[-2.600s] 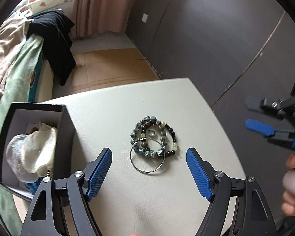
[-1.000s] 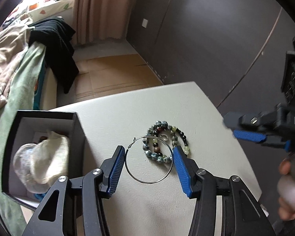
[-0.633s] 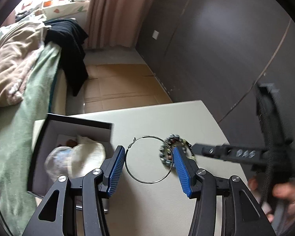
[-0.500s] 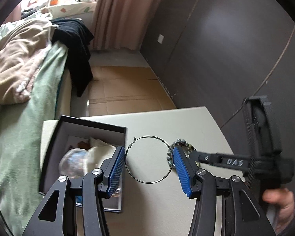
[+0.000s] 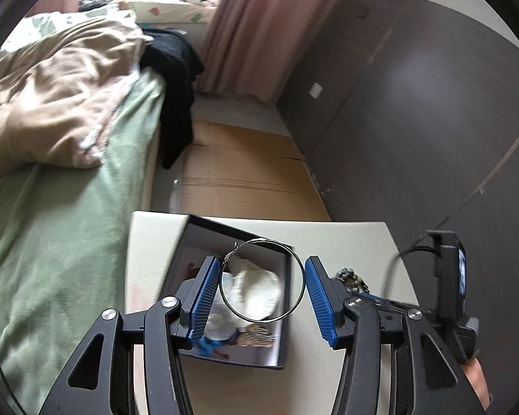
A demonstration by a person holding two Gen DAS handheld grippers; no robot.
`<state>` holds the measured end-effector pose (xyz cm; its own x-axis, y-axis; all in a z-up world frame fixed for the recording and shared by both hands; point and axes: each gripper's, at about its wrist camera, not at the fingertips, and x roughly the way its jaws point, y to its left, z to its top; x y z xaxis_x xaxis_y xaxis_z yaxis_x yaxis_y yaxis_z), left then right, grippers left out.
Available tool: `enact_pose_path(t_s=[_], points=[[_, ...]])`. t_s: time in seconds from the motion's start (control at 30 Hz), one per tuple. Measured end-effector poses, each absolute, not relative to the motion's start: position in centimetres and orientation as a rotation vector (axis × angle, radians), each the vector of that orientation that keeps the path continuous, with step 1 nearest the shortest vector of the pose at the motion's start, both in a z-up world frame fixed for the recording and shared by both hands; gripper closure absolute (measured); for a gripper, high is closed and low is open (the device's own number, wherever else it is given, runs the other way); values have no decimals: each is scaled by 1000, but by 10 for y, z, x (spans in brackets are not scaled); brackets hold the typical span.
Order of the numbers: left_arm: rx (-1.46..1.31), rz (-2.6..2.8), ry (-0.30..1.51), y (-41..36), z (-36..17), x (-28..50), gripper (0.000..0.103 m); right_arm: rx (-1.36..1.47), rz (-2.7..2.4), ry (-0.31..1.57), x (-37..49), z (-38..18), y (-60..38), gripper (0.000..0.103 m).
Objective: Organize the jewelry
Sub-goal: 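Carry the silver hoop into the box with left tool while right grasps dark bead bracelet, then release the dark bead bracelet into the black box with the right tool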
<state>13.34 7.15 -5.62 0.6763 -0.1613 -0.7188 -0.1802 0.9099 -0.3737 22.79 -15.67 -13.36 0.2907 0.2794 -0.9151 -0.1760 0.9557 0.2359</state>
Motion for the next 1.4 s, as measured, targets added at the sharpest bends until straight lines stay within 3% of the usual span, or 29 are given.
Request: enact_pose_path(t_s=[0.07,0.2,0.3,0.83,0.9,0.97,1.4], points=[[-478,23,863,79,-60,134,45,126,313,1210,227,-125,-162,92],[-522,59,846,90,-60,132,25,214,375,1122,223,-100,-168,93],[-529,72,815,93,-54,128,20,276,437,1066,218,-82,-168,93],[-603,121,781,123,-50,113,19,425,826,866,176,-22,-94,92],[-613,125,781,127,-51,112,19,377,822,868,173,-22,-82,83],[-615,126,781,129,-51,112,19,336,786,901,174,-26,-75,30],[-593,95,768,113,-46,116,19,386,567,957,193,-46,-154,28]])
